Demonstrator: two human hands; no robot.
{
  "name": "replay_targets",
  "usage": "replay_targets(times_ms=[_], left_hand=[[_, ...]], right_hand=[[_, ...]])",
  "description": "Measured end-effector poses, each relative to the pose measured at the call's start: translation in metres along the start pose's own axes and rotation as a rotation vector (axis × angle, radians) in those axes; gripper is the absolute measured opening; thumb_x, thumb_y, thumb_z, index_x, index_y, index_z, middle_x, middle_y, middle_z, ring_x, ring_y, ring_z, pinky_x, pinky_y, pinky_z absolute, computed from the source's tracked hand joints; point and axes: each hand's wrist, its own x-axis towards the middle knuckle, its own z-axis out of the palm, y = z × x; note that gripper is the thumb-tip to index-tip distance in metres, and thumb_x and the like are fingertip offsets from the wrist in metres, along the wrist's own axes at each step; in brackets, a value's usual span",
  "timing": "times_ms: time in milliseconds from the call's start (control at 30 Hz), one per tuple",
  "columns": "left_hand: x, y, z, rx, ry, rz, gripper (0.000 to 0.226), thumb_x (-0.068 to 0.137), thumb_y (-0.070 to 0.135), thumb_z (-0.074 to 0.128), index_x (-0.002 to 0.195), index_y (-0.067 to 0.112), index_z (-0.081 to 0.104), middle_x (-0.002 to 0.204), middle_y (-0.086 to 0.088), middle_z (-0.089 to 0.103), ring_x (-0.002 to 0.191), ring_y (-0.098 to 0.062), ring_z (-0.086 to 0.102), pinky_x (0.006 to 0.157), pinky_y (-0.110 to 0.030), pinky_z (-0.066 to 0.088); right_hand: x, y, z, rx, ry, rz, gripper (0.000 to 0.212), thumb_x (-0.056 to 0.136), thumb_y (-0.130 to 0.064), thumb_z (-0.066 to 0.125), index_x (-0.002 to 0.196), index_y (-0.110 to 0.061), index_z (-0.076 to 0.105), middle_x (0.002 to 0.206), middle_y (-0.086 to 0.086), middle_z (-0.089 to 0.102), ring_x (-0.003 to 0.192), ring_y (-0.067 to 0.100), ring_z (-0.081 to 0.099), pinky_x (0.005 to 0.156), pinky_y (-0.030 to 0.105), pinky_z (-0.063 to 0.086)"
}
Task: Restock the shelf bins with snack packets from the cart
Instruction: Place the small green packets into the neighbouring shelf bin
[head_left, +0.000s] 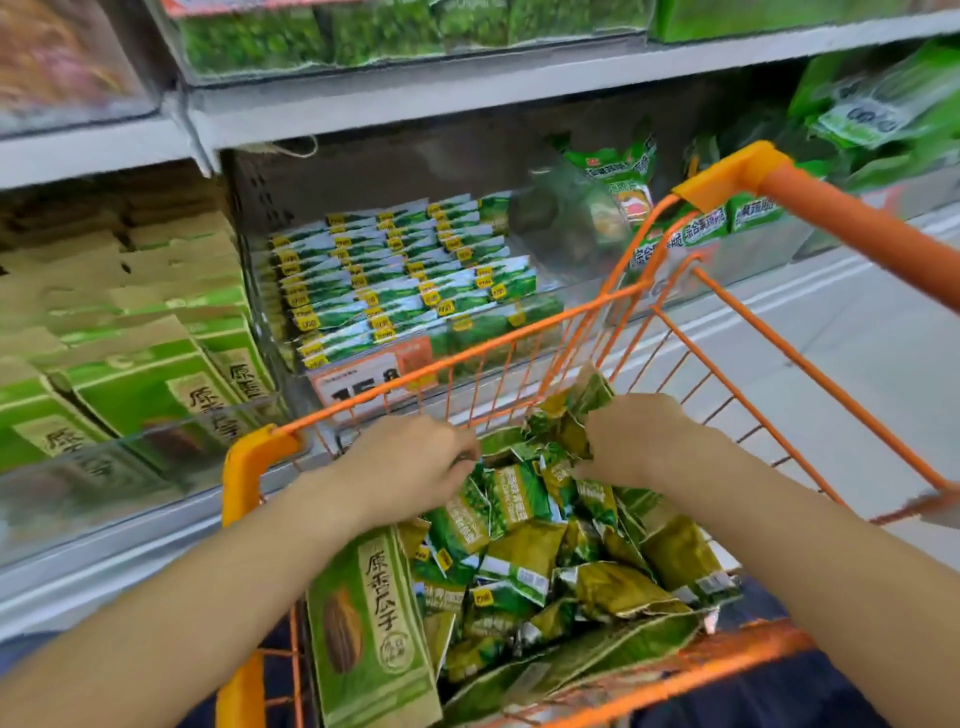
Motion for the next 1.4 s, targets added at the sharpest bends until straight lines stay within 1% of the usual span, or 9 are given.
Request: replay_targets(times_ms=[67,267,433,633,800,900,1067,1300,1400], left_hand=[[0.001,-0.001,0.0,-0.018,0.003,0.0,0.027,0.101,0.032,0.041,0.119,0.028,0.061,0.109,0.006,0.069,0.096,-0.015,0.064,0.072,-0.03,0.051],[-0.002,0.001,-0.009,-0.287,0.064,-0.055,0.028,0.099,0.041,0.046,0.116,0.028,0.064,0.096,0.01,0.069,0.085,-0.007,0.063,0.07,-0.027,0.05],[-0.007,0.01,-0.032,-1.106,0.162,-0.117,0.029,0.081,0.059,0.065,0.099,0.036,0.067,0.095,0.021,0.071,0.091,-0.002,0.067,0.084,-0.027,0.053],[-0.005,0.012,-0.047,-1.474,0.317,-0.281,0.006,0.084,0.02,0.067,0.087,0.015,0.064,0.062,0.006,0.069,0.063,-0.004,0.066,0.067,-0.019,0.056],[0.009,0.01,-0.044,-1.397,0.492,-0.327,0.018,0.083,0.036,0.073,0.08,0.019,0.067,0.078,-0.011,0.065,0.08,-0.028,0.063,0.08,-0.047,0.055],[0.016,0.009,-0.04,-1.405,0.497,-0.358,0.044,0.084,0.039,0.07,0.098,0.0,0.055,0.095,-0.01,0.052,0.088,-0.044,0.063,0.066,-0.045,0.06],[0.034,0.01,-0.064,-1.342,0.606,-0.36,0.018,0.093,0.021,0.059,0.106,0.008,0.06,0.1,-0.01,0.068,0.067,-0.019,0.071,0.042,-0.022,0.048],[0.164,-0.051,-0.102,-1.014,0.677,-0.426,0.014,0.094,0.016,0.058,0.108,0.013,0.06,0.102,-0.008,0.066,0.088,-0.021,0.065,0.078,-0.035,0.059],[0.22,-0.073,-0.106,-0.537,0.549,-0.56,0.041,0.092,0.031,0.058,0.129,0.015,0.055,0.125,-0.014,0.062,0.113,-0.032,0.059,0.093,-0.036,0.048]], right_hand=[[0.004,0.003,0.013,0.181,-0.096,0.018,0.038,0.094,-0.044,0.055,0.074,-0.012,0.053,0.067,0.0,0.057,0.063,0.016,0.056,0.057,0.026,0.045],[-0.017,0.023,-0.031,0.499,0.058,-0.109,0.036,0.092,-0.026,0.063,0.062,-0.01,0.05,0.06,0.001,0.065,0.066,0.016,0.067,0.064,0.027,0.052],[-0.028,0.009,-0.038,1.421,0.13,-0.307,0.018,0.089,-0.017,0.065,0.102,-0.005,0.061,0.076,-0.002,0.069,0.076,0.016,0.073,0.069,0.023,0.059],[-0.018,-0.006,-0.024,1.743,0.112,-0.337,0.043,0.074,-0.034,0.066,0.105,-0.005,0.065,0.093,0.006,0.075,0.083,0.019,0.073,0.07,0.023,0.057],[-0.01,0.009,-0.043,1.856,0.623,-0.117,0.026,0.092,-0.033,0.057,0.085,-0.011,0.069,0.074,0.0,0.073,0.07,0.012,0.069,0.062,0.023,0.056],[0.019,0.027,-0.053,1.462,0.961,0.007,0.018,0.096,-0.024,0.053,0.093,-0.016,0.069,0.087,-0.001,0.071,0.088,0.015,0.065,0.076,0.032,0.05],[0.079,0.027,-0.023,0.474,0.901,-0.05,0.05,0.099,-0.039,0.027,0.107,-0.01,0.067,0.103,0.01,0.068,0.106,0.03,0.058,0.102,0.04,0.032],[0.096,0.026,-0.014,0.427,1.145,0.02,0.043,0.093,-0.03,0.033,0.081,-0.012,0.07,0.074,0.006,0.067,0.075,0.028,0.062,0.096,0.039,0.034],[0.097,0.024,-0.014,0.45,1.149,0.022,0.044,0.092,-0.029,0.033,0.08,-0.011,0.071,0.074,0.008,0.067,0.075,0.029,0.062,0.098,0.039,0.033]])
